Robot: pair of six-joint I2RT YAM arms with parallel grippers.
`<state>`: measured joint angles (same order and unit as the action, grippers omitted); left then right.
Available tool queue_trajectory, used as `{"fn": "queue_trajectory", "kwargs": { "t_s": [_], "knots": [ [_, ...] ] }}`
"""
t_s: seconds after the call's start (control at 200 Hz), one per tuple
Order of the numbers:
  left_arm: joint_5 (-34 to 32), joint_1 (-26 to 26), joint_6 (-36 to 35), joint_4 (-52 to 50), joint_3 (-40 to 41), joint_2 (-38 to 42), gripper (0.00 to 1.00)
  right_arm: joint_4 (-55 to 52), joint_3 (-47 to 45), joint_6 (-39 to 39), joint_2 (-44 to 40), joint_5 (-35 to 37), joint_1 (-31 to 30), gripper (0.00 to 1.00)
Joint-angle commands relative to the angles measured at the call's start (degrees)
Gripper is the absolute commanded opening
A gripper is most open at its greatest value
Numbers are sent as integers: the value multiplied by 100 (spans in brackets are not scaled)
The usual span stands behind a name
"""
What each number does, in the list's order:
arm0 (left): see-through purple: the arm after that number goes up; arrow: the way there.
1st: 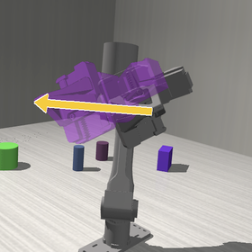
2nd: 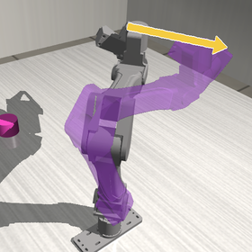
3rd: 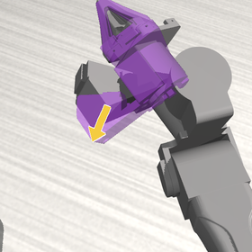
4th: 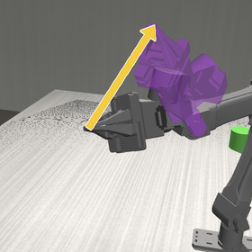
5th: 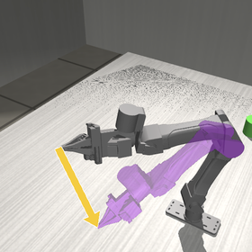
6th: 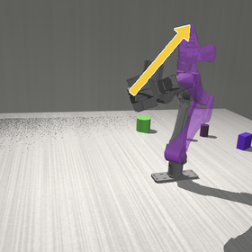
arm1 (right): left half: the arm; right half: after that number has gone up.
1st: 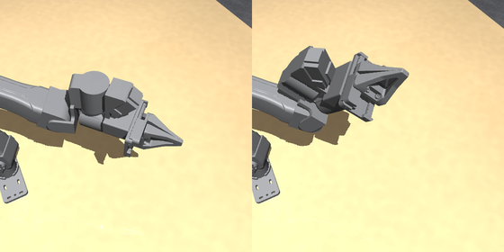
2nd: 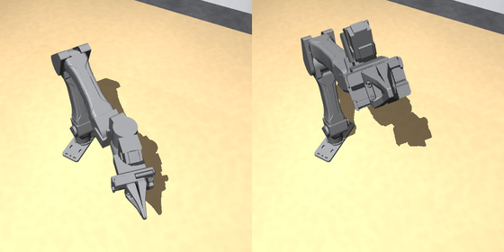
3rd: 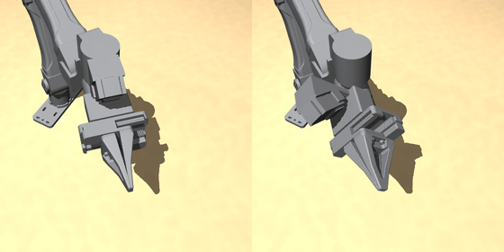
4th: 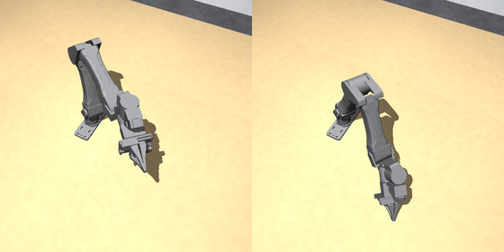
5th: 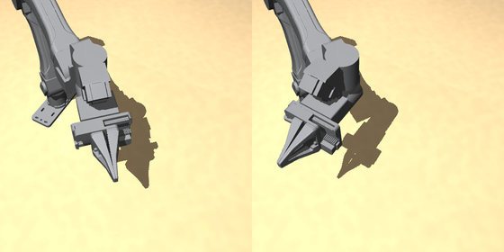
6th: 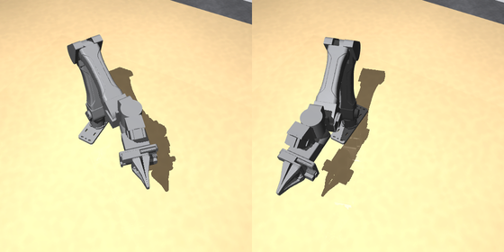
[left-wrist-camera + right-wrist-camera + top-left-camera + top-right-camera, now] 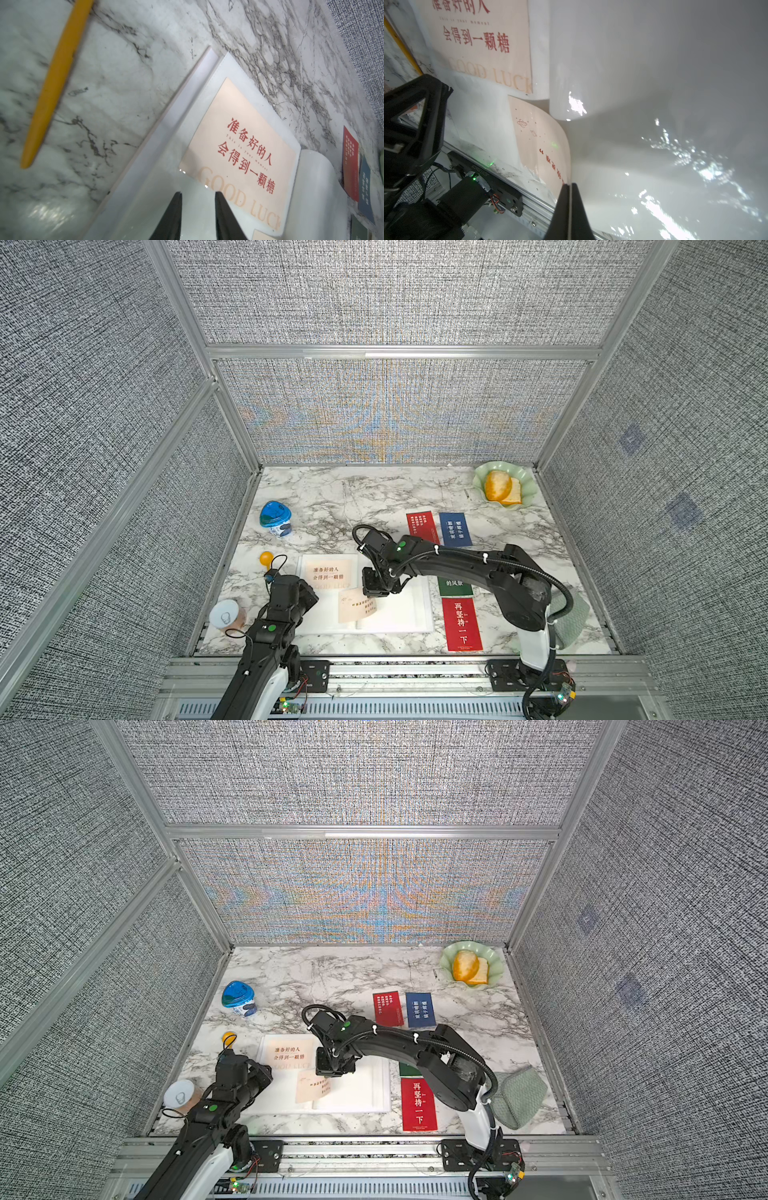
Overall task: Place the photos into the photo albums
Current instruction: Insert the photo into the photo album.
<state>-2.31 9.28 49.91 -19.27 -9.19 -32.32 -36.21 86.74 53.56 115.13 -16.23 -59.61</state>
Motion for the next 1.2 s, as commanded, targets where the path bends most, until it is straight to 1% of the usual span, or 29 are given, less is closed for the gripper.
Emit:
{"fn": "queue_trajectory", "kwargs": {
  "t_s": [0.0, 0.135, 0.28, 0.435, 0.59, 0.831, 1.196],
  "knots": [
    [-415, -1, -84, 217, -75, 5, 31, 171, 92, -38, 134, -287, -6, 0],
    [-624, -2, -234, 246, -124, 139, 31, 133, 48, -58, 160, -388, -18, 0],
    [-683, -2, -304, 279, -219, 43, 31, 103, -314, -76, -114, -333, 16, 18],
    [-705, 0, -376, 337, -273, -32, 31, -195, -514, -183, -384, -94, 27, 26],
    [-662, 1, -402, 414, -251, -77, 31, -256, -579, -214, -426, -51, 10, 26],
    [-615, -2, -432, 463, -232, -113, 31, -520, 21, -435, -49, -135, -142, 26],
    [-605, -2, -507, 404, -366, -137, 31, -316, 1015, -610, 810, -796, -182, 26]
  ]
}}
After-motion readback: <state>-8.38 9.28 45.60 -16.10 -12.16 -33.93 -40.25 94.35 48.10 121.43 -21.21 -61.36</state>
